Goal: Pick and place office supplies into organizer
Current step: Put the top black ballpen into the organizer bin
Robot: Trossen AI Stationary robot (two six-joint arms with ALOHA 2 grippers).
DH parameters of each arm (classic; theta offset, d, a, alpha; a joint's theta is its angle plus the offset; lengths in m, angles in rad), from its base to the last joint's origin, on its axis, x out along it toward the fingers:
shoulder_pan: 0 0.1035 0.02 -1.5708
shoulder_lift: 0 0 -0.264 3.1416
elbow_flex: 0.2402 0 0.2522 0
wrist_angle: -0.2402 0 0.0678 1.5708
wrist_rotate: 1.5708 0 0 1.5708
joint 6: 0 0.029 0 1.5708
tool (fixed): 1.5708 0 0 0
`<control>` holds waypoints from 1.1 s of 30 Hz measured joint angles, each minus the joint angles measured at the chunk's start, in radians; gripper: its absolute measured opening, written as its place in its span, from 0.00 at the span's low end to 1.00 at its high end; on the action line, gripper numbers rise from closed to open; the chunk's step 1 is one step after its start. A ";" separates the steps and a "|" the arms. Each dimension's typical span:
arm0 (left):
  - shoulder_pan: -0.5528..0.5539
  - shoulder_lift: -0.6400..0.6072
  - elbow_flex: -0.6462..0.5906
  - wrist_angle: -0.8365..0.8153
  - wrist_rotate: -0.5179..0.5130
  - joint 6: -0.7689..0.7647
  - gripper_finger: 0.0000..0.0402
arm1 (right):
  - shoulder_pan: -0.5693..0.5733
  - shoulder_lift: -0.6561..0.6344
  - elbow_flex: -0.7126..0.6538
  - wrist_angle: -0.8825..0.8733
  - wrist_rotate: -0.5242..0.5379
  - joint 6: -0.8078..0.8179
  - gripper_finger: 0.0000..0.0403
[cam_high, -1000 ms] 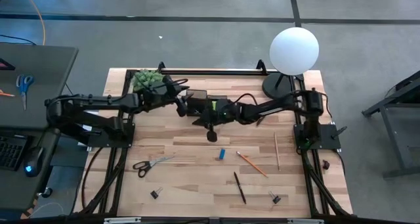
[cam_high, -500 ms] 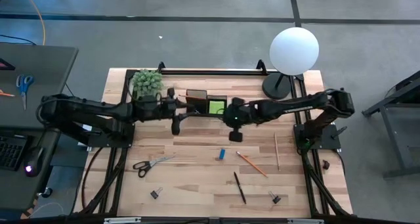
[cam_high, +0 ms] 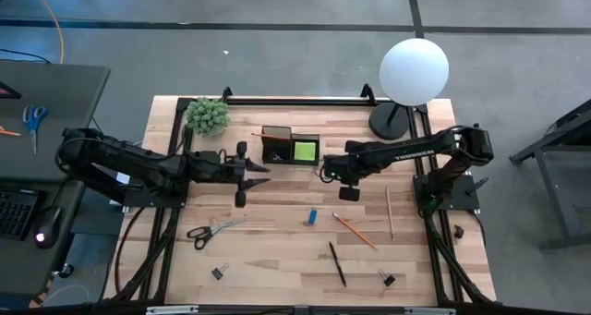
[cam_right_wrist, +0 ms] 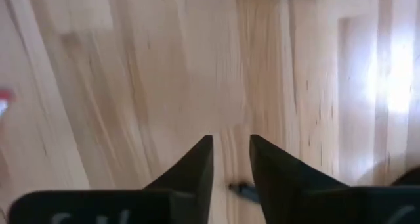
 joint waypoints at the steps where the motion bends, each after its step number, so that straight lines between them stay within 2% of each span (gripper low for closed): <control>1: 0.000 0.000 -0.007 0.001 0.001 0.000 0.26 | 0.000 0.000 0.000 -0.026 -0.001 -0.001 0.25; 7: 0.003 0.000 -0.019 0.000 0.053 0.002 0.26 | -0.005 0.000 0.000 -0.189 0.016 -0.012 0.28; 10: 0.002 0.000 -0.019 0.002 0.087 0.001 0.26 | -0.009 0.000 -0.002 -0.203 0.029 -0.044 0.27; 18: 0.002 0.000 -0.019 -0.010 0.129 -0.007 0.26 | -0.011 0.001 -0.137 -0.154 0.058 -0.140 0.27; 23: 0.002 0.000 -0.019 -0.001 0.130 0.003 0.26 | -0.013 0.001 -0.176 -0.089 0.110 -0.220 0.27; 28: 0.002 0.000 -0.019 -0.003 0.130 0.006 0.26 | -0.037 0.001 -0.236 0.028 0.086 -0.328 0.27; 33: 0.002 0.000 -0.019 -0.023 0.130 0.008 0.26 | -0.061 0.001 -0.264 0.054 0.126 -0.350 0.27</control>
